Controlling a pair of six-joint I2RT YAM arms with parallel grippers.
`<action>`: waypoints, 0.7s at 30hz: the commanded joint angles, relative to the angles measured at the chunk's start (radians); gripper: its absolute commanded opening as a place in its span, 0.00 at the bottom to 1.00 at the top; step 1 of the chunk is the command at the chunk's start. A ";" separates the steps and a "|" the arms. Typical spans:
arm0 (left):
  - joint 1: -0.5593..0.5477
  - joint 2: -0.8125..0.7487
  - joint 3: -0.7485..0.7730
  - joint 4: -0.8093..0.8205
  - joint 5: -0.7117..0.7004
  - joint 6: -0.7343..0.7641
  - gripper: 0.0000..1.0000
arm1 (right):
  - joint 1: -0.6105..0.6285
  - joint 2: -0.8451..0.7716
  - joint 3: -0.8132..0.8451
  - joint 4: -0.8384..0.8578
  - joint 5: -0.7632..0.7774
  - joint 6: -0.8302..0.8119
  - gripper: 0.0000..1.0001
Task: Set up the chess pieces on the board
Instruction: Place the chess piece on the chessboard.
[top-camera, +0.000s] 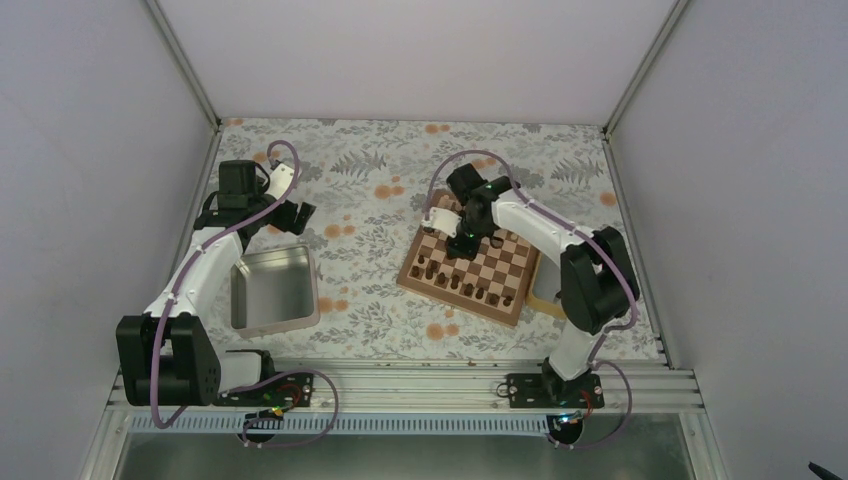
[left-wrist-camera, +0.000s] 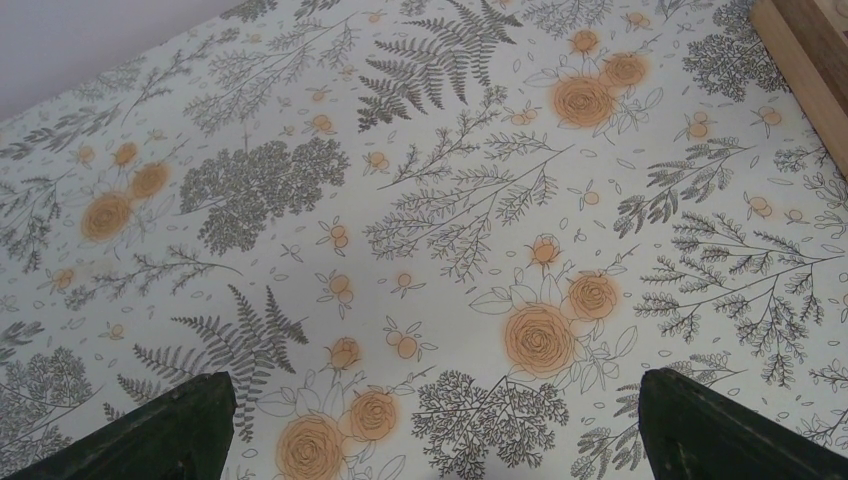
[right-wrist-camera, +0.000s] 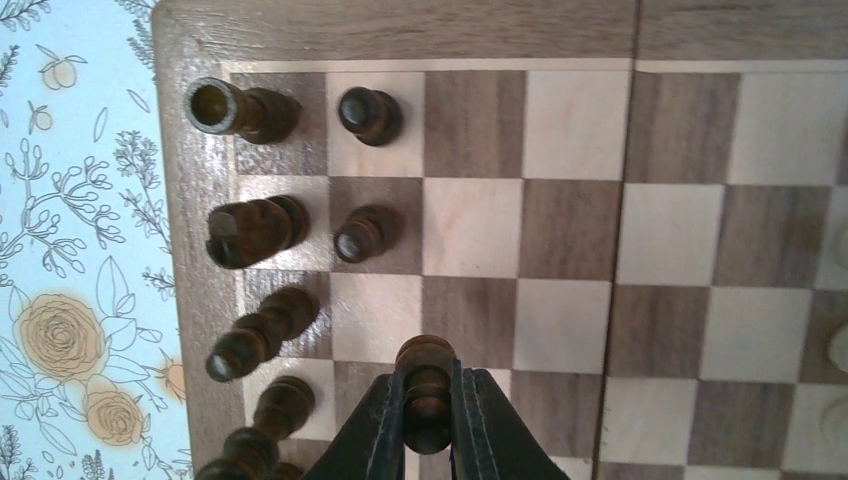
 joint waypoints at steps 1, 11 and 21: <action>0.005 -0.002 0.005 0.016 0.005 0.006 1.00 | 0.037 0.015 0.002 0.014 -0.011 0.016 0.07; 0.005 0.002 0.008 0.012 0.004 0.004 1.00 | 0.063 0.022 -0.030 0.001 0.006 0.015 0.07; 0.005 0.004 0.008 0.012 0.004 0.004 1.00 | 0.080 0.041 -0.031 -0.016 0.011 0.015 0.07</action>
